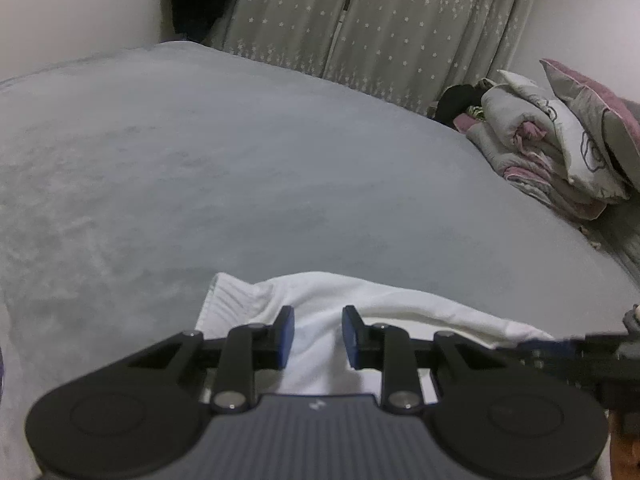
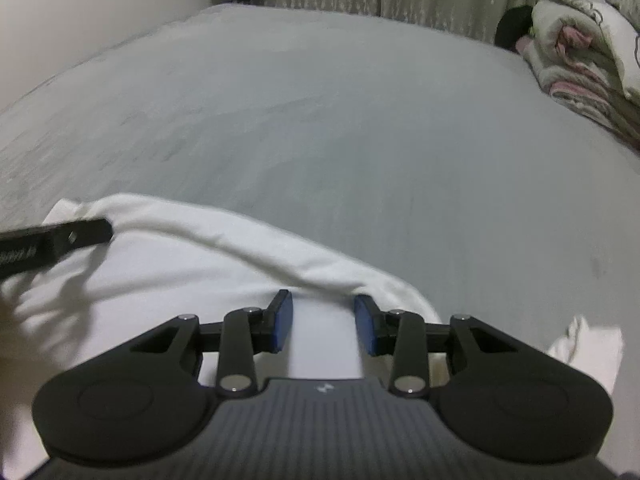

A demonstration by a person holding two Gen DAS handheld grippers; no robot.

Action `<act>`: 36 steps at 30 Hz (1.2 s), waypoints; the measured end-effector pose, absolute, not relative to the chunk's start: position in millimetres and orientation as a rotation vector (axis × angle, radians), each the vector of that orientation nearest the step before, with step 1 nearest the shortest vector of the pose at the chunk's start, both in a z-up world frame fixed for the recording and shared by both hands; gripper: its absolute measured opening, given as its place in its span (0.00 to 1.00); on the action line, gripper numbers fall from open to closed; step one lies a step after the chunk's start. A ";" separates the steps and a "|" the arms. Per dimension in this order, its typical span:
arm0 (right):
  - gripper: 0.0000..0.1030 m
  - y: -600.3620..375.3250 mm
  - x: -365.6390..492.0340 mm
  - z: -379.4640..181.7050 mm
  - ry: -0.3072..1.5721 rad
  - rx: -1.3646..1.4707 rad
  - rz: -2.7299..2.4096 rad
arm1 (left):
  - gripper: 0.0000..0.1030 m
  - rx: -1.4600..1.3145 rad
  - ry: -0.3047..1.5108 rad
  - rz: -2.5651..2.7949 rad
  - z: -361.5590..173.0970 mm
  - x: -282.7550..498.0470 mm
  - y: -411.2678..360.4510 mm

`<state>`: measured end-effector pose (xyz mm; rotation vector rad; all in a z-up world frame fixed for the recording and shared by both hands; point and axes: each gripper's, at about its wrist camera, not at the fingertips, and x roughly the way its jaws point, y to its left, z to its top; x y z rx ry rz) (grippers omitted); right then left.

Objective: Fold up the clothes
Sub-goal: 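Grasp the hem with the left gripper while the right gripper folds it over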

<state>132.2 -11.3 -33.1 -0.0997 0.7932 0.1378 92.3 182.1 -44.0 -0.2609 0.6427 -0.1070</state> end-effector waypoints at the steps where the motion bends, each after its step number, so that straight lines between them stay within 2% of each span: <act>1: 0.37 -10.3 136.6 -33.7 0.786 -0.104 0.134 | 0.26 -0.262 0.642 -0.104 -44.2 93.1 183.4; 13: 0.37 -5.2 171.7 -33.4 0.729 -0.118 0.111 | 0.26 -0.317 0.630 -0.067 -42.6 96.5 203.9; 17: 0.42 -27.3 165.1 -14.7 0.742 -0.090 0.171 | 0.28 -0.337 0.627 -0.070 -41.9 95.3 206.4; 21: 0.42 -64.4 154.9 -6.6 0.760 0.025 0.197 | 0.30 -0.323 0.596 -0.055 -35.2 93.2 205.2; 29: 0.42 -89.9 144.2 -19.4 0.792 0.170 0.310 | 0.29 -0.281 0.547 -0.011 -32.6 92.1 203.8; 36: 0.39 -93.0 117.6 -26.9 0.714 0.160 0.392 | 0.29 -0.243 0.515 0.032 -31.8 90.8 202.1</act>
